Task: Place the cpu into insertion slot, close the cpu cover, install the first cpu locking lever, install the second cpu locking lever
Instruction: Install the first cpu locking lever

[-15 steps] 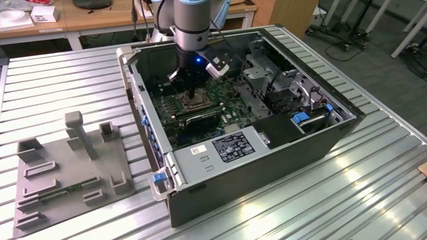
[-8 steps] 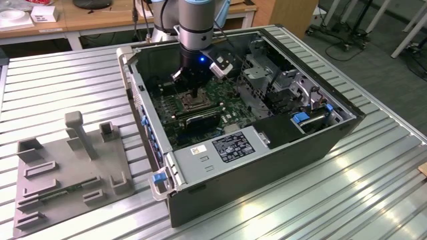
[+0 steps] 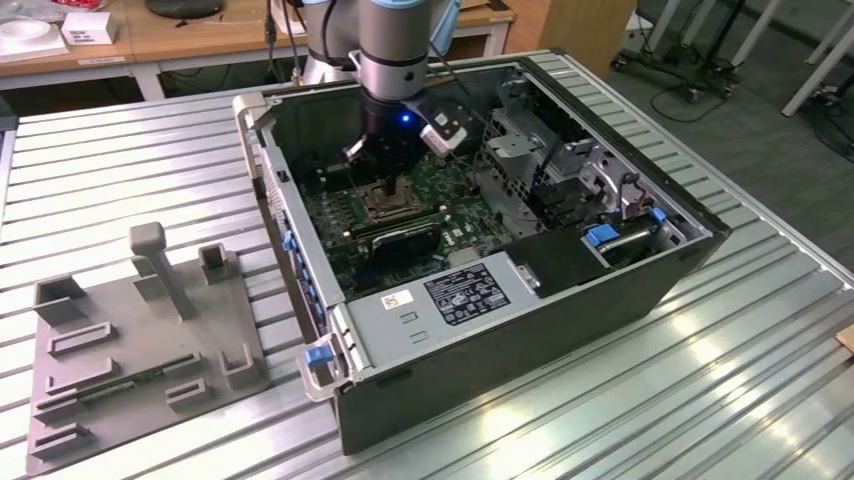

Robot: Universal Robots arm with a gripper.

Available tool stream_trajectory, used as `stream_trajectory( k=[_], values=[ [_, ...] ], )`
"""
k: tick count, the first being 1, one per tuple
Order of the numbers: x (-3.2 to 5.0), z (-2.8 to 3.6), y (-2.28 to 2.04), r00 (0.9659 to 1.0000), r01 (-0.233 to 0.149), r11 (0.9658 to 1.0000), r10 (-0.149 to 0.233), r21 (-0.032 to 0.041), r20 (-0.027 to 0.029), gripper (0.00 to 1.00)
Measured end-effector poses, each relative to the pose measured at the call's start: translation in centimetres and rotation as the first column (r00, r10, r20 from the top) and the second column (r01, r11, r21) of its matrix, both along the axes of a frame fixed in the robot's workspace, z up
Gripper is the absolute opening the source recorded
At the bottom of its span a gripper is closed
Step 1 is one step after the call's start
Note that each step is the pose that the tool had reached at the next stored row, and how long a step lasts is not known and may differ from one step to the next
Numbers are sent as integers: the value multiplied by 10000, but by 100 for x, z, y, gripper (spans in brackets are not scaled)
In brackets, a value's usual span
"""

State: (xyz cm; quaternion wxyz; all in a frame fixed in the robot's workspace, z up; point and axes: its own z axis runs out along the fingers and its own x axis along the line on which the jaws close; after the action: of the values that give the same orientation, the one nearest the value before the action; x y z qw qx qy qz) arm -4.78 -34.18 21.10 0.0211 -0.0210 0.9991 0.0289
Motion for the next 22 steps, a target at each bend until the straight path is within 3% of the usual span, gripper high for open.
stream_trajectory(
  k=[9,19,22],
  values=[
    [10,7,0,10000,0,10000,0,-3,-2,11],
    [10,132,0,10000,0,10000,0,0,0,11],
    [10,135,0,10000,0,10000,0,3,2,11]
  ],
)
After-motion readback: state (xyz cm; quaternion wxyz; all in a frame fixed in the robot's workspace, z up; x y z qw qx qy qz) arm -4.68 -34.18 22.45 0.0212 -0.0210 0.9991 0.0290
